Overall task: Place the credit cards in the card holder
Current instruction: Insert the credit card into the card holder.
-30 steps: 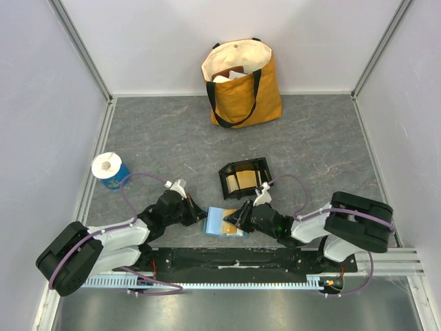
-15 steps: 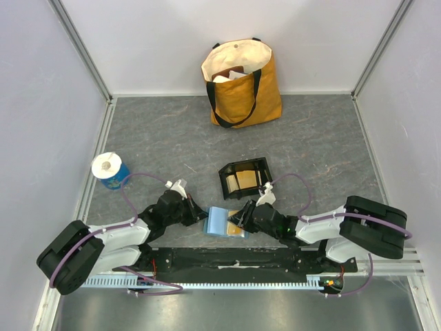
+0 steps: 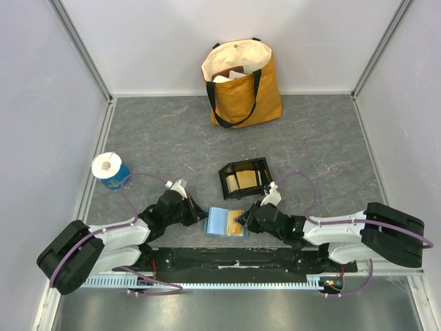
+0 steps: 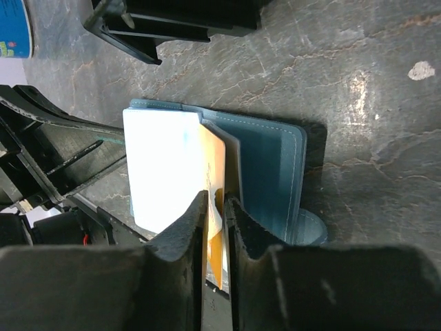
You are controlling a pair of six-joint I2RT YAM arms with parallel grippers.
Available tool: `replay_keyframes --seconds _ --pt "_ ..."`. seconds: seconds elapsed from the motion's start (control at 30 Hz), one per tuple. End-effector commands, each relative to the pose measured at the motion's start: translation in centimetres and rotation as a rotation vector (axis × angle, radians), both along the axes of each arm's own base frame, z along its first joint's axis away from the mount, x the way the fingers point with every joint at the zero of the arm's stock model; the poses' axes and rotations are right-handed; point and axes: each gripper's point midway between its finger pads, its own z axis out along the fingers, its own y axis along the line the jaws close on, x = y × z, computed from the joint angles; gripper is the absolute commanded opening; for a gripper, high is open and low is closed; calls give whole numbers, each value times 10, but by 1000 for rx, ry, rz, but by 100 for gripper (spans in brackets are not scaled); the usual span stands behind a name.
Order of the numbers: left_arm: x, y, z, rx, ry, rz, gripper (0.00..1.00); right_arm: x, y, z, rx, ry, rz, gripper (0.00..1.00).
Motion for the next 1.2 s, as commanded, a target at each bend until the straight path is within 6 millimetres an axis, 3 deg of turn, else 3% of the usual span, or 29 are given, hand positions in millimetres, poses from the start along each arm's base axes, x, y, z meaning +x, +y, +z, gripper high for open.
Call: replay_keyframes --seconds 0.0,0.13,0.23,0.5,1.17 --pt "-16 13 -24 83 78 -12 2 4 -2 1 -3 -33 -10 18" --pt "-16 12 -24 81 78 -13 2 1 10 1 26 -25 30 13" --pt "-17 12 -24 82 79 -14 2 1 13 -2 14 -16 35 0" --pt "-17 14 -24 80 77 -6 2 6 9 24 156 -63 -25 0" --pt "-18 14 -26 80 91 3 2 0 22 -5 172 33 -34 0"
